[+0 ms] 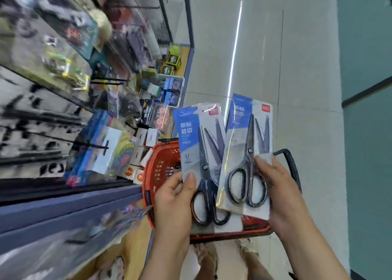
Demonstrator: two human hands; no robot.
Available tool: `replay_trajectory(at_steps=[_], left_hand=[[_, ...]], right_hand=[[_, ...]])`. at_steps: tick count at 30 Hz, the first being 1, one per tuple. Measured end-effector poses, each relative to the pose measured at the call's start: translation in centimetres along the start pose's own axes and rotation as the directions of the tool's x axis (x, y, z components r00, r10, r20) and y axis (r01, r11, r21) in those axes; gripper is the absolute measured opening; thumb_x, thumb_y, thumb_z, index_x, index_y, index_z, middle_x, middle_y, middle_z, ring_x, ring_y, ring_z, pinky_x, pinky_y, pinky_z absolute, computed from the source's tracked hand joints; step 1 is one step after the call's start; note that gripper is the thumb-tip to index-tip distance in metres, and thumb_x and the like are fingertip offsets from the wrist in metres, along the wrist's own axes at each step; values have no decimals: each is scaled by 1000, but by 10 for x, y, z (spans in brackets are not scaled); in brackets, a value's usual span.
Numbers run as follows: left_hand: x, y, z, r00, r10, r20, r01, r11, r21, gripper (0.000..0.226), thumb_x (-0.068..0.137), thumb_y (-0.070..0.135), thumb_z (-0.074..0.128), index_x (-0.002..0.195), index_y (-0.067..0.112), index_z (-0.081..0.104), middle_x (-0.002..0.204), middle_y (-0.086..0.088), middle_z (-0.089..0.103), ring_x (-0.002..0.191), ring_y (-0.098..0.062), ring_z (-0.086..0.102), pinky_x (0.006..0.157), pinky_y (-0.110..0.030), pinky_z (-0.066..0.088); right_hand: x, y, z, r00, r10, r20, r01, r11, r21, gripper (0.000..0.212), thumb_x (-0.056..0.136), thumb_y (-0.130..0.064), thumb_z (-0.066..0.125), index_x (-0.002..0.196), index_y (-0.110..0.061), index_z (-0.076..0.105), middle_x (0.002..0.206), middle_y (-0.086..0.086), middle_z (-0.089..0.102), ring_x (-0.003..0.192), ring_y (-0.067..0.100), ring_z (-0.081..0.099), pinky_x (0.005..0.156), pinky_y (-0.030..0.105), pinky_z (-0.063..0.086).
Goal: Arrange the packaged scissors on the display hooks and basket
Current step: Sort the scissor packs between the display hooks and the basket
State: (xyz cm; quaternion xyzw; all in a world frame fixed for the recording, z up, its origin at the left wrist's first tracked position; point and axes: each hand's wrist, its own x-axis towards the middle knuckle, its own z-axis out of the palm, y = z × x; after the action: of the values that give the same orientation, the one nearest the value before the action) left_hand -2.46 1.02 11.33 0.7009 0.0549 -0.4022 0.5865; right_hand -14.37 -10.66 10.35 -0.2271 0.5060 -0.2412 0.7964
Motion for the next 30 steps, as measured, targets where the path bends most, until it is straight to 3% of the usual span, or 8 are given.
replay_trajectory(at_steps=[4,8,13,16,20,23,27,30], left_hand=[[-47,53,-6,986,101,-132,-112,991,-75,21,95,8,57,88,16,76,90,-8,77,82,-23,70,80,-37,56],[-100,96,-16,942,221,-253,-254,961,-107,13,95,9,57,88,11,69,83,-6,76,68,-16,68,68,-33,57],[-171,129,-12,898,302,-320,-367,916,-165,14,97,12,54,86,10,63,65,2,70,51,-8,61,49,-20,52],[-207,136,-8,869,344,-355,-409,904,-123,17,100,16,51,87,11,61,65,4,69,52,-6,60,49,-19,50],[-249,139,-10,819,413,-399,-464,885,-34,22,102,16,47,84,11,57,57,15,62,49,3,53,47,-13,41],[-275,136,-25,759,423,-495,-498,867,-23,23,102,18,48,83,7,55,55,14,57,49,1,49,47,-15,40],[-310,130,-49,703,346,-621,-535,833,-143,22,100,17,52,82,5,57,59,4,63,50,-6,55,47,-19,45],[-338,119,-76,630,297,-718,-582,793,-183,20,99,16,54,80,9,59,64,0,66,58,-13,58,56,-26,48]], right_hand=[[-37,-58,9,994,-99,43,101,993,-52,18,91,-13,55,103,-16,67,87,5,75,72,16,72,70,36,60],[-72,-118,19,947,-258,191,308,896,-319,21,98,-7,51,109,-21,64,86,-3,76,70,12,71,64,32,58],[-120,-160,48,815,-306,492,531,735,-422,64,99,-5,53,132,-58,41,112,-2,74,84,18,73,70,34,60],[-150,-153,71,740,-311,597,627,641,-443,44,97,-3,53,110,-42,69,106,-13,72,93,12,66,87,27,53],[-198,-136,93,748,-129,651,506,746,-433,28,99,-4,49,99,-16,74,75,-21,73,75,-4,66,67,6,48],[-233,-129,103,687,-19,726,473,771,-427,33,104,-23,42,90,-14,70,61,-22,69,60,-15,62,54,1,40],[-266,-105,119,588,33,808,549,718,-428,49,91,-42,64,91,7,67,91,19,73,75,19,68,64,17,46],[-284,-84,131,504,65,861,614,675,-410,25,87,-35,70,82,-11,70,83,10,72,72,22,63,72,35,50]])
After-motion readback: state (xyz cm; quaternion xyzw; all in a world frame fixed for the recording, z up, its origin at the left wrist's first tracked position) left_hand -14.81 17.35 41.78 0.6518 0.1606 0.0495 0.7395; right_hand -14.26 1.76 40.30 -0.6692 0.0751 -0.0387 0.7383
